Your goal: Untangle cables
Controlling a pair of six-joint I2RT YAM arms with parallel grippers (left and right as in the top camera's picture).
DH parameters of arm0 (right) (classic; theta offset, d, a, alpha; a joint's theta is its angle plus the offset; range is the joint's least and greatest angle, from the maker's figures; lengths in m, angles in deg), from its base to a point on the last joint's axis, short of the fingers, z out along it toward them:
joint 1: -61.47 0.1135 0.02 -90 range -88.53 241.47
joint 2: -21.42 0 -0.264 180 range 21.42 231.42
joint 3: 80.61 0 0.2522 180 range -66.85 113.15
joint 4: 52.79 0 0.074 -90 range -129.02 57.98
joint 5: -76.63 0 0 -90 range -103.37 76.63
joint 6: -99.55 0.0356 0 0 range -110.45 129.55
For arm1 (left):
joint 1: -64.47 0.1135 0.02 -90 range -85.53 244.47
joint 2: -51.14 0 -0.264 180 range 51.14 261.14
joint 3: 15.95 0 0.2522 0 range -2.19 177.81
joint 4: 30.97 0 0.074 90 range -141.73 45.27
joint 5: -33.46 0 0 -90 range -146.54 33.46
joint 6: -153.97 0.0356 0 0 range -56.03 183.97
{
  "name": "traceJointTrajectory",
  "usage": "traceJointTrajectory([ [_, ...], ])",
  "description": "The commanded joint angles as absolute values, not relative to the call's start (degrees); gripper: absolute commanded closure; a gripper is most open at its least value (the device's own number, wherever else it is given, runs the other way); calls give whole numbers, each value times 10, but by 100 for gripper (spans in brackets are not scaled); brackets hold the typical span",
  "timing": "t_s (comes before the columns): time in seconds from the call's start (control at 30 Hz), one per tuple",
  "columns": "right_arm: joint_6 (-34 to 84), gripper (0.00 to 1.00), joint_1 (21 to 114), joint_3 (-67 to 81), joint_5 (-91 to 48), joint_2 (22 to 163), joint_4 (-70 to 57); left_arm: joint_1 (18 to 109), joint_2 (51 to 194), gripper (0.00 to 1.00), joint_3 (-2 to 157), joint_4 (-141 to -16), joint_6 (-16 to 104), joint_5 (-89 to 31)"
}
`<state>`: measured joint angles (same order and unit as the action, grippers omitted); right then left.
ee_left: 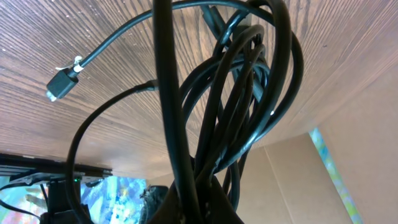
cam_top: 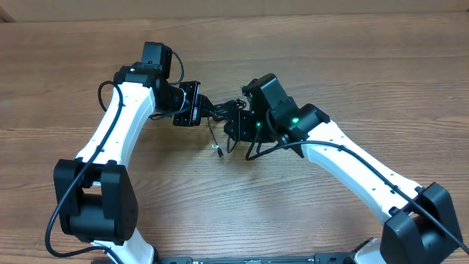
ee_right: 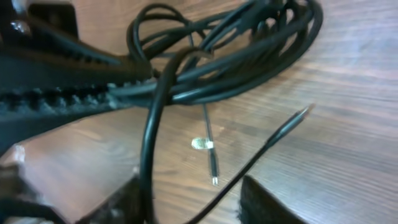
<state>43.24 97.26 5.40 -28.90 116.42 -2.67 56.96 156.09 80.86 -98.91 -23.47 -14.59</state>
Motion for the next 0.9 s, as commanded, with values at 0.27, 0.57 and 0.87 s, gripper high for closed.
traceJointTrajectory([
  [0.27, 428, 96, 933, 54, -301, 1153, 58, 570, 1557, 96, 821, -984, 33, -194],
  [0.57, 284, 96, 857, 95, -328, 1113, 173, 569, 1557, 96, 821, -979, 171, -269],
  [0.87, 241, 96, 853, 95, -347, 1112, 124, 546, 1557, 96, 821, -932, 368, -269],
])
